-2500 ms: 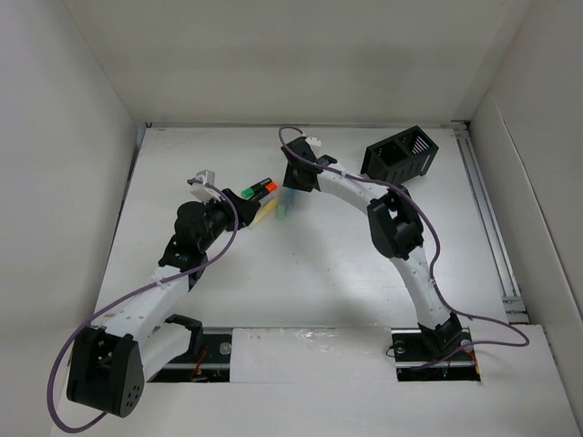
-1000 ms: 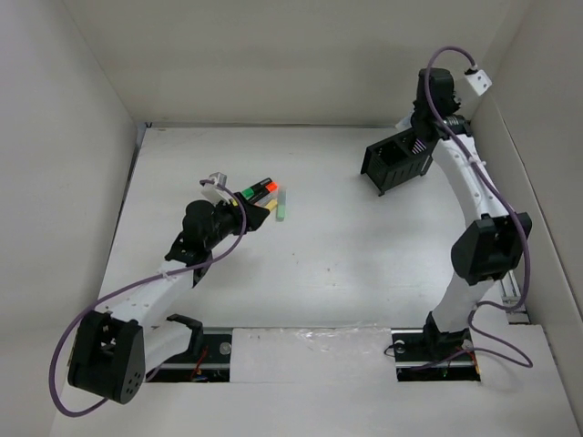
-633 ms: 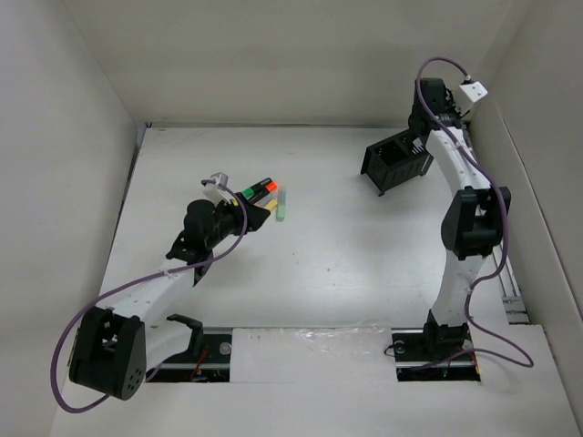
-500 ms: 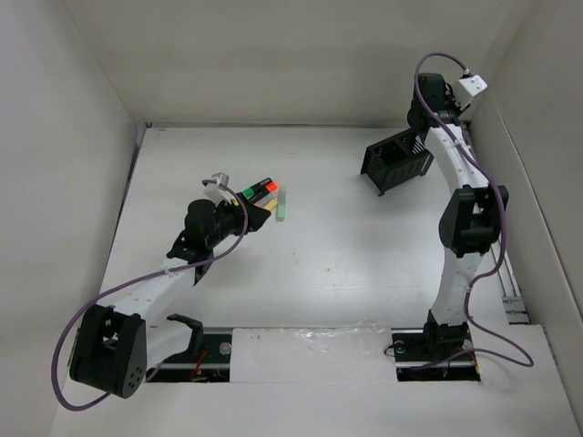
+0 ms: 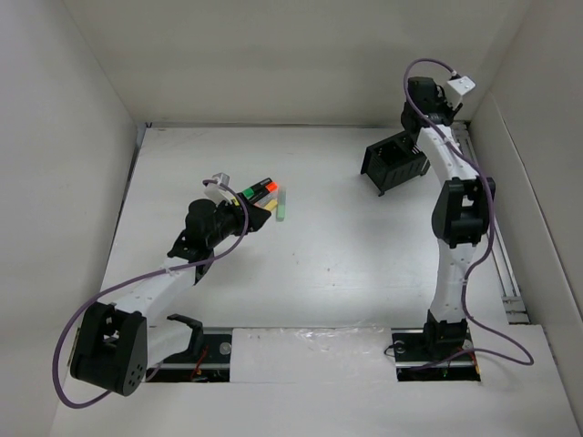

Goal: Sort the stationery into containers
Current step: Place the pen in the storage box.

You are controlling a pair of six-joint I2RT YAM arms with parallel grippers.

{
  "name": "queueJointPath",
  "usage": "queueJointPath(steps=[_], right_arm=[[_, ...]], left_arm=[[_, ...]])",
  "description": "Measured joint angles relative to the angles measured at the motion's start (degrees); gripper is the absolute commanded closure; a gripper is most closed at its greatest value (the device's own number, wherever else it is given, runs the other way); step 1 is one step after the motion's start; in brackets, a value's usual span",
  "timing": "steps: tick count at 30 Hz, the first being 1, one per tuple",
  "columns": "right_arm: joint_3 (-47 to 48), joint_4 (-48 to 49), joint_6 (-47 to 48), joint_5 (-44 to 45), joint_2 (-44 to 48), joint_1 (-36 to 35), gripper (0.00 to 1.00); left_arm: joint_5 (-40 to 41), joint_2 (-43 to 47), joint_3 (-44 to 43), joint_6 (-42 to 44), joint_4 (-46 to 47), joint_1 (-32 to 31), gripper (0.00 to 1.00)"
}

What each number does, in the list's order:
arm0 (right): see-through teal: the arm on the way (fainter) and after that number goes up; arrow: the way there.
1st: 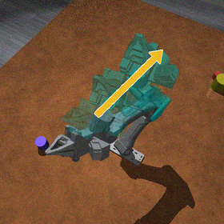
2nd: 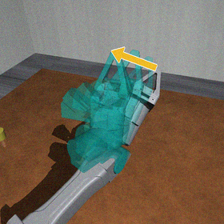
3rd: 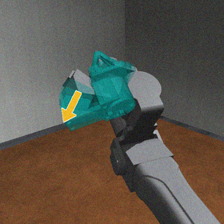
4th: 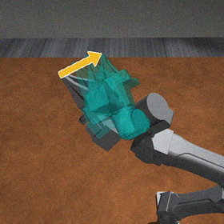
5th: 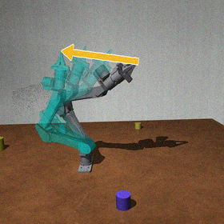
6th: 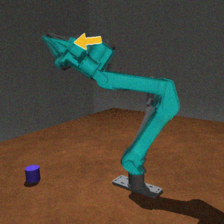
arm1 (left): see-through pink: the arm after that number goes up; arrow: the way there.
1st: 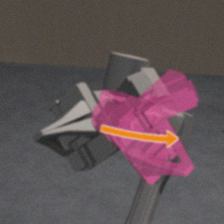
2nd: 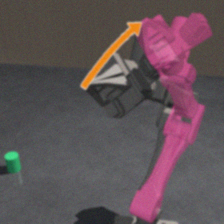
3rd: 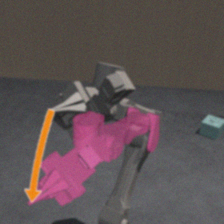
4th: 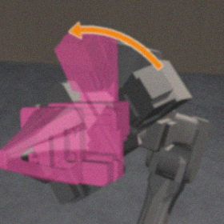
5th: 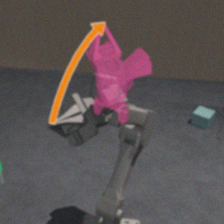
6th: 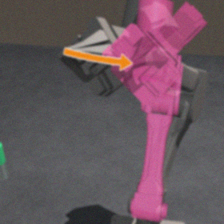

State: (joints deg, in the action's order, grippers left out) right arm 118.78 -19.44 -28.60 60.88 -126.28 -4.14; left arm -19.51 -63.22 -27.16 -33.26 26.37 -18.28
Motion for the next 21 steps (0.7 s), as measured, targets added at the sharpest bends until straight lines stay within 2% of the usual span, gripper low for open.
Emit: queueJointPath(steps=[6,11,15,17,18,21], right_arm=[[0.0,0.7,1.1,0.5,-1.7,-0.3,0.92],[-2.3,3.8,1.5,1.3,-1.6,-1.7,0.77],[-5.2,4.6,1.7,1.6,-1.6,-3.7,0.71],[-5.5,5.0,1.8,1.9,-1.6,-4.3,0.64],[-5.8,5.4,1.9,2.0,-1.5,-4.6,0.55],[-7.2,6.0,1.9,1.7,-0.4,-5.2,0.39]], left_arm=[[0.0,-0.5,0.0,0.0,0.0,0.0,0.50],[0.0,-0.7,0.0,0.0,0.0,0.0,0.50],[0.0,-0.7,0.0,0.0,0.0,0.0,0.50],[0.0,-0.7,0.0,0.0,0.0,0.0,0.50],[0.0,-0.7,0.0,0.0,0.0,0.0,0.50],[0.0,-0.7,0.0,0.0,0.0,0.0,0.50]])
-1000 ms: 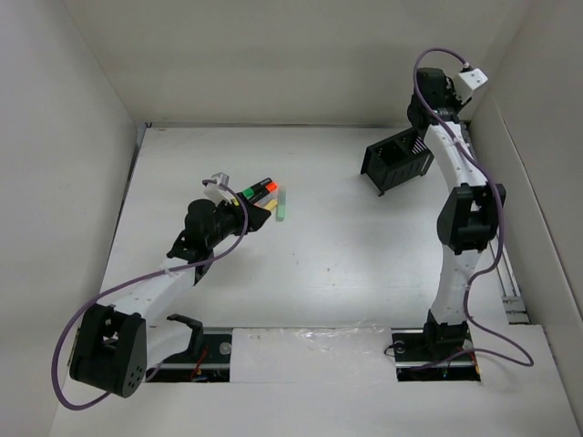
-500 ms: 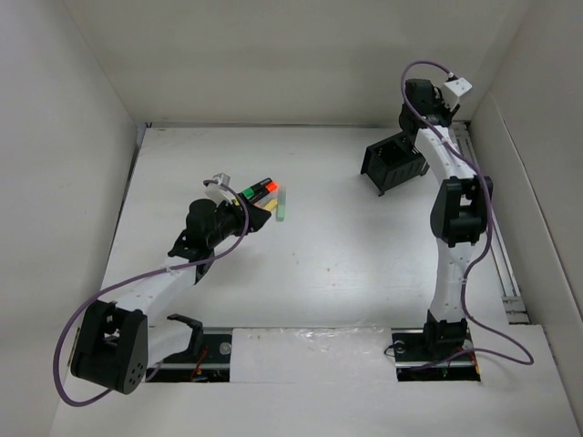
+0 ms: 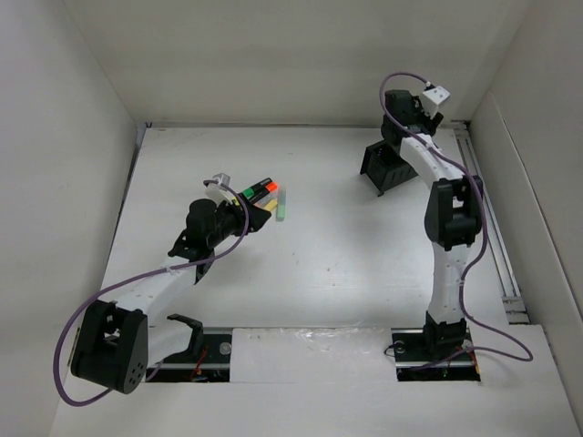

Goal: Sort the stationery into containers
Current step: Place the pen in the storage box, then pick up the pen from the center of the board.

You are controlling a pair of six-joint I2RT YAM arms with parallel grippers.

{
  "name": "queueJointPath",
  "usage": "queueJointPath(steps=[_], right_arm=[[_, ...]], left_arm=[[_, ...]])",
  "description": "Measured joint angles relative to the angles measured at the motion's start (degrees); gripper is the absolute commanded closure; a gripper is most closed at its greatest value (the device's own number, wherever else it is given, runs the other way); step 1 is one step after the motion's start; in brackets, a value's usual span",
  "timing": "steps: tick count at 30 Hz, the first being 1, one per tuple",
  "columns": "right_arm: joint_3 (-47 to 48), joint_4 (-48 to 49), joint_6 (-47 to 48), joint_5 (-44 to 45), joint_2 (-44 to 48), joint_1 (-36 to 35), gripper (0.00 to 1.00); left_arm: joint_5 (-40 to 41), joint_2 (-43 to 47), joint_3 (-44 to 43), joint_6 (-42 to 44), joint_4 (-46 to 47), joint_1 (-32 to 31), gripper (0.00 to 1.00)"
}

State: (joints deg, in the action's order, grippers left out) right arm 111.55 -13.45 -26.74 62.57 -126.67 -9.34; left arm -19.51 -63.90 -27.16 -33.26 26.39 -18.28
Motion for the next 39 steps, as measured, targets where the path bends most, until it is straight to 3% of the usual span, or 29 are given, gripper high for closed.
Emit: queueJointPath(steps=[3,6,10,11,14,20,23,24,28,34,39], right_arm=[[-1.9,0.0,-0.1,-0.9,2.5,-0.3,0.31],[-3.5,0.0,-0.2,-2.9,6.8,-0.9,0.31],[-3.8,-0.2,-1.0,-9.5,14.1,-2.7,0.67],[-4.0,-0.2,-1.6,-12.3,16.1,-3.5,0.82],[-6.4,0.9,-3.1,-21.9,21.4,-6.8,1.00],[-13.5,2.3,-5.3,-33.9,21.1,-18.7,1.00],[-13.5,1.7,-7.0,-38.5,14.1,-24.4,0.87],[-13.4,0.9,-7.6,-39.7,11.5,-26.0,0.76],[-11.5,-3.4,-9.2,-42.5,2.2,-30.2,0.55],[-3.2,-9.4,-10.5,-43.6,-6.9,-30.9,0.50],[1.3,-11.0,-11.3,-43.5,-8.9,-30.5,0.50]], left_arm=[[0.0,0.0,0.0,0.0,0.0,0.0,0.50],[0.0,0.0,0.0,0.0,0.0,0.0,0.50],[0.2,0.3,0.0,0.0,-0.1,0.0,0.50],[0.3,0.5,0.0,0.0,-0.3,0.0,0.50],[2.0,2.5,0.0,0.0,-0.9,0.0,0.50],[8.3,9.6,0.0,-0.2,-2.7,0.0,0.50],[11.1,12.2,0.0,-0.3,-3.5,0.0,0.50],[12.0,12.6,0.0,-0.3,-3.8,0.0,0.50],[14.4,13.5,0.0,-0.4,-5.4,0.0,0.50],[16.0,14.3,0.0,-0.5,-6.6,0.0,0.49],[16.2,14.3,0.0,-0.5,-6.8,0.0,0.49]])
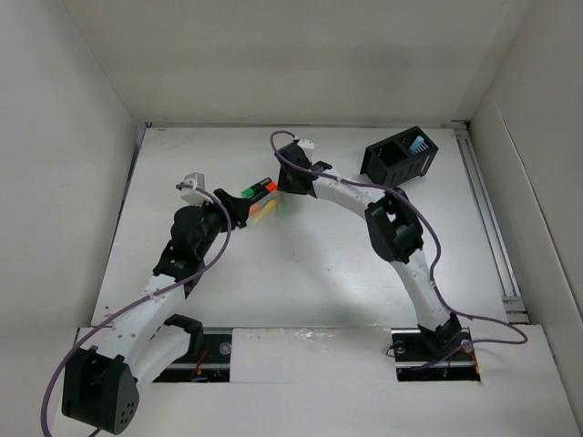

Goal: Sort the stationery into containers
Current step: Pick up the pen from the center of the board.

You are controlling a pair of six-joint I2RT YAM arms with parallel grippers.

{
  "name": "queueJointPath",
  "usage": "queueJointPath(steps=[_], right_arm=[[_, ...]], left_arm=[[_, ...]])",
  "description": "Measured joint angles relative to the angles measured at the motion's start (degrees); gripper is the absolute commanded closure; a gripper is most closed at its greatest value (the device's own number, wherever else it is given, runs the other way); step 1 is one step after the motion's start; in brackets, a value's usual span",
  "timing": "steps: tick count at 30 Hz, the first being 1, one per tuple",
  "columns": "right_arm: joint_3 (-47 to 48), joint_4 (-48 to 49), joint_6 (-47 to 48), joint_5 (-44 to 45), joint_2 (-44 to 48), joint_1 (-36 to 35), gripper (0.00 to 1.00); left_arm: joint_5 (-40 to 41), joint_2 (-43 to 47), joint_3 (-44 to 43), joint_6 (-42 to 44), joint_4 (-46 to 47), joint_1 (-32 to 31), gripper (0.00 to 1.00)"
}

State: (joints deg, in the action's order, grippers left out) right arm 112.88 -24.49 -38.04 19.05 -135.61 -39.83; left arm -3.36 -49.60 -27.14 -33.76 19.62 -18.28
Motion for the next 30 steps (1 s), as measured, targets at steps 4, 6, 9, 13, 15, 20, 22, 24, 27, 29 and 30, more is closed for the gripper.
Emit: queueJointPath(steps=[4,6,9,13,15,20,22,24,27,29,30], right_arm=[[0.9,-0.3,-0.4,0.0,-0.8,0.1,0.50],[1.1,-0.9,-0.6,-0.3,-1.4,0.1,0.50],[3.2,-1.6,-0.7,-0.7,-2.5,0.1,0.50],[5.5,-2.3,-0.8,-1.0,-4.0,0.1,0.49],[6.4,-2.6,-0.8,-1.0,-4.5,0.1,0.49],[8.6,-4.0,-0.8,-1.1,-5.8,0.1,0.57],[8.6,-4.7,-0.8,-1.1,-5.9,0.1,0.62],[8.6,-5.4,-0.8,-1.0,-5.9,0.1,0.64],[8.0,-5.0,-0.9,-0.4,-5.8,0.1,0.76],[6.0,-3.8,-1.3,0.2,-4.9,0.1,0.82],[5.1,-3.6,-1.4,0.5,-4.3,0.2,0.84]], left_arm=[[-0.2,0.0,0.0,0.0,0.0,0.0,0.49],[-0.3,0.0,0.0,0.0,0.1,0.0,0.48],[-0.6,0.0,0.0,0.0,0.3,0.0,0.48],[-0.9,0.0,0.0,0.0,0.4,0.0,0.48],[-1.1,-0.2,0.1,0.0,0.6,0.0,0.48],[-1.6,-1.0,0.1,0.0,0.8,0.0,0.48],[-1.7,-1.3,0.1,0.0,0.8,0.0,0.48],[-1.9,-1.6,0.1,0.0,0.8,0.0,0.48],[-2.2,-1.9,0.1,0.0,0.9,0.0,0.48],[-2.3,-2.0,0.1,0.0,0.9,0.0,0.48],[-2.3,-2.0,0.1,0.0,1.0,0.0,0.48]])
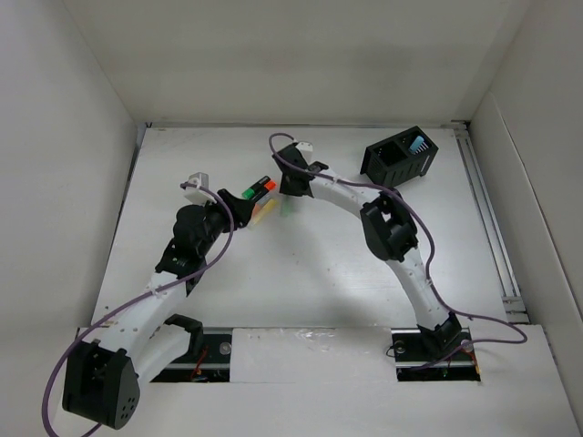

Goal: Sort the stationery into containers
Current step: Pick up the pen from the center of the board, then place the pen in the storage box.

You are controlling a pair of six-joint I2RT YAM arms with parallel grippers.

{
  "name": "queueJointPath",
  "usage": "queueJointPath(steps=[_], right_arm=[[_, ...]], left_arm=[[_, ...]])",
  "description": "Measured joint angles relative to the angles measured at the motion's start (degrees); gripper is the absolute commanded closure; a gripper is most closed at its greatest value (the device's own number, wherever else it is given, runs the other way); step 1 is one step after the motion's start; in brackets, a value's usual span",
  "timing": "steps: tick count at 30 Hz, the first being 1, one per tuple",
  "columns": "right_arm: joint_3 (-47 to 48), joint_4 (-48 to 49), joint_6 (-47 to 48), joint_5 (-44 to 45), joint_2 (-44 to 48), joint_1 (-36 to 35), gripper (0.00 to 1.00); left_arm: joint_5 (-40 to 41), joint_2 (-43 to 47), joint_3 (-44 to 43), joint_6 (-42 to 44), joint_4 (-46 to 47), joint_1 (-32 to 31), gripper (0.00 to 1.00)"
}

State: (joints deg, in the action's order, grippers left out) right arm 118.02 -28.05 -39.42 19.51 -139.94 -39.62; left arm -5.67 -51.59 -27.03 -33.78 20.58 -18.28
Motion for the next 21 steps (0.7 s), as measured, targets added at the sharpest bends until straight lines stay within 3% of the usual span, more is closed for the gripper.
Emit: queueJointPath(steps=[4,13,17,21], right_arm=[[-5.1,0.7,-0.9,0.6,3.1,0.3,1.00],[-20.0,3.2,-1.5,-0.8,14.5,3.5,1.00],[-20.1,4.5,-1.8,-4.0,21.0,11.4,1.00],[-17.3,6.3,-4.1,-2.8,25.8,24.0,1.00]], left_arm=[[-0.4,-0.1,0.0,0.0,0.2,0.0,0.48],[-2.2,-1.7,0.0,-0.1,1.4,0.0,0.47],[-5.0,-5.8,0.0,0.0,3.1,0.0,0.47],[-7.9,-10.0,0.0,0.2,3.2,0.0,0.47]])
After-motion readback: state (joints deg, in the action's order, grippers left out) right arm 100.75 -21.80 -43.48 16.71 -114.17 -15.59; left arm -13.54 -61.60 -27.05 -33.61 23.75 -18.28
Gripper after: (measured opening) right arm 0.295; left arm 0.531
